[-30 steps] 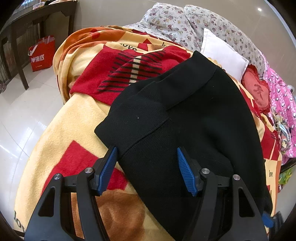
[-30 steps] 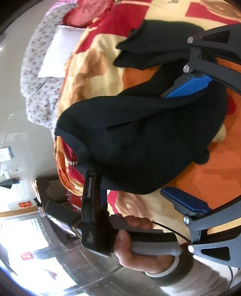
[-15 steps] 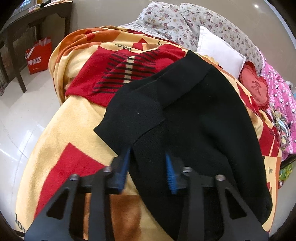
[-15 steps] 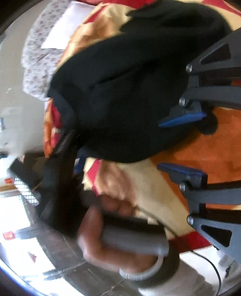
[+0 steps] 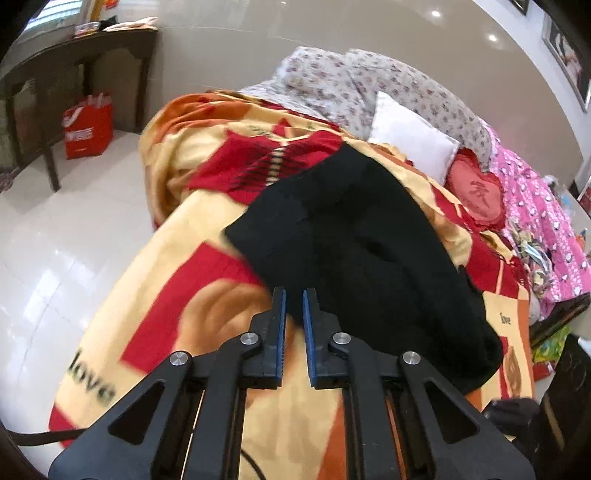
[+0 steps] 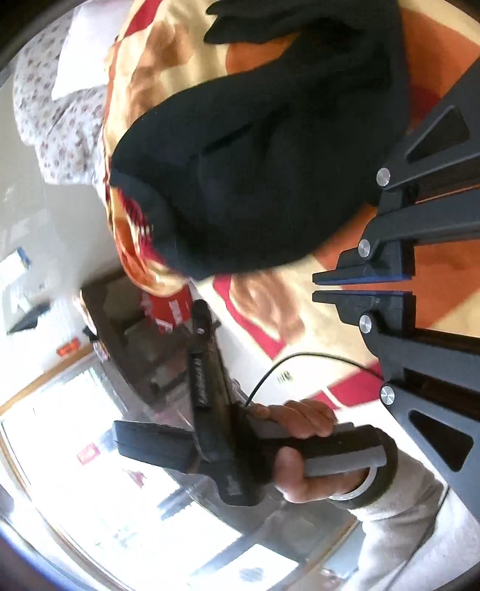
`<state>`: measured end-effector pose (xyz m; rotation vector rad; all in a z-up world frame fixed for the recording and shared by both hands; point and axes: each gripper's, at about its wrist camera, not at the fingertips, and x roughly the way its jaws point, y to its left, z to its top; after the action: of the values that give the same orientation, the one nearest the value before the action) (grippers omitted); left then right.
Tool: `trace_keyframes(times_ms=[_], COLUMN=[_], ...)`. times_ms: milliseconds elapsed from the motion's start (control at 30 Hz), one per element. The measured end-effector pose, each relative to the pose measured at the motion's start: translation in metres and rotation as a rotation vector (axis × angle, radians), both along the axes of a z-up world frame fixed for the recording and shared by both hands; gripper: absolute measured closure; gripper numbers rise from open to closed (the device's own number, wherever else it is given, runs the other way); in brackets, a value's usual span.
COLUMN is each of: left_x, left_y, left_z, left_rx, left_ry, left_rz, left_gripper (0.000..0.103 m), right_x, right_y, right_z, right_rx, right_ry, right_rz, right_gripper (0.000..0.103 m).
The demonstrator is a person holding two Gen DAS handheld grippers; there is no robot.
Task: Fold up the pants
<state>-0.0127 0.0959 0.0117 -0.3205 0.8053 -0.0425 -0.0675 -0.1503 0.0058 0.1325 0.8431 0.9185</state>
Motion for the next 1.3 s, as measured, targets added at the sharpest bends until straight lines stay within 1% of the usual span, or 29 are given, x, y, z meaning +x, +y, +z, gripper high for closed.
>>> trace_keyframes(times_ms=[67,133,200,233,267,300,333,367,400,433,467,533,567,667,700,767,833,900,933,967,1000,1033,1067,1100,1133,1167,1233,1300], left_x=[0.000,0.005,0.013,0.015,0.021,0.024,0.029,0.036,0.039,0.045,0.050,0.058,0.063,0.073,0.077,0.086,0.097,0.104,0.106,0.107,0.107,0.108,0.106,0.103,0.100,0.095,0.077,0.055], left_y=[0.002,0.004,0.007,0.009,0.011,0.013,0.016,0.018,0.019,0.020,0.019,0.017,0.016,0.008,0.004,-0.004,-0.011,-0.015,-0.017,-0.019,-0.021,-0.022,-0.024,-0.025,-0.024,-0.023,-0.018,-0.011], left_z=[-0.008,-0.013,-0.018,-0.020,-0.022,-0.024,-0.027,-0.032,-0.034,-0.037,-0.040,-0.045,-0.047,-0.051,-0.051,-0.051,-0.053,-0.055,-0.054,-0.053,-0.052,-0.051,-0.050,-0.047,-0.044,-0.040,-0.027,-0.014], left_rx=[0.035,0.023,0.002,0.003,0.005,-0.005,-0.025,-0.054,-0.069,-0.070,-0.057,-0.057,-0.072,-0.097,-0.106,-0.125,-0.150,-0.178,-0.185,-0.200,-0.219,-0.223,-0.213,-0.211,-0.218,-0.227,-0.236,-0.228], left_ry=[0.020,0.055,0.078,0.079,0.083,0.089,0.101,0.113,0.118,0.127,0.140,0.164,0.174,0.190,0.191,0.184,0.190,0.192,0.186,0.172,0.162,0.164,0.162,0.147,0.137,0.127,0.090,0.053], left_rz=[0.017,0.009,0.009,0.022,0.041,0.052,0.062,0.070,0.079,0.089,0.091,0.088,0.081,0.060,0.053,0.021,-0.004,-0.016,-0.020,-0.029,-0.042,-0.050,-0.048,-0.043,-0.041,-0.043,-0.047,-0.051], left_gripper=[0.095,0.095,0.095,0.091,0.083,0.076,0.059,0.049,0.047,0.047,0.047,0.045,0.045,0.045,0.045,0.045,0.045,0.045,0.045,0.048,0.057,0.077,0.083,0.088,0.090,0.093,0.094,0.094], right_x=[-0.007,-0.003,0.003,0.004,0.003,0.000,-0.003,-0.001,0.001,0.004,0.006,0.009,0.010,0.008,0.009,0.013,0.015,0.018,0.020,0.024,0.029,0.035,0.040,0.044,0.049,0.051,0.051,0.043], right_y=[0.002,-0.003,-0.004,-0.001,0.003,0.007,0.011,0.010,0.011,0.013,0.013,0.026,0.029,0.030,0.032,0.037,0.044,0.043,0.041,0.037,0.031,0.024,0.020,0.015,0.008,0.001,-0.009,-0.015], right_z=[0.000,0.001,0.001,0.002,0.002,0.002,0.002,-0.004,-0.008,-0.012,-0.018,-0.029,-0.033,-0.037,-0.038,-0.045,-0.053,-0.056,-0.055,-0.052,-0.049,-0.047,-0.046,-0.045,-0.044,-0.041,-0.035,-0.024], right_rx=[-0.049,-0.094,-0.151,-0.193,-0.214,-0.234,-0.251,-0.259,-0.266,-0.278,-0.301,-0.391,-0.422,-0.437,-0.446,-0.494,-0.545,-0.576,-0.565,-0.536,-0.494,-0.438,-0.403,-0.372,-0.316,-0.237,-0.128,-0.097], right_ry=[-0.040,-0.097,-0.091,-0.092,-0.103,-0.120,-0.137,-0.146,-0.154,-0.158,-0.163,-0.184,-0.199,-0.246,-0.246,-0.243,-0.269,-0.314,-0.321,-0.317,-0.296,-0.262,-0.241,-0.217,-0.172,-0.123,-0.071,-0.073], right_rz=[-0.030,-0.132,-0.171,-0.165,-0.152,-0.138,-0.130,-0.126,-0.120,-0.113,-0.105,-0.080,-0.074,-0.092,-0.084,-0.058,-0.044,-0.074,-0.086,-0.096,-0.108,-0.117,-0.124,-0.136,-0.140,-0.133,-0.124,-0.110], right_gripper=[0.101,0.100,0.091,0.089,0.081,0.071,0.067,0.064,0.063,0.062,0.059,0.058,0.058,0.058,0.058,0.058,0.058,0.058,0.061,0.076,0.089,0.093,0.095,0.097,0.098,0.098,0.098,0.098])
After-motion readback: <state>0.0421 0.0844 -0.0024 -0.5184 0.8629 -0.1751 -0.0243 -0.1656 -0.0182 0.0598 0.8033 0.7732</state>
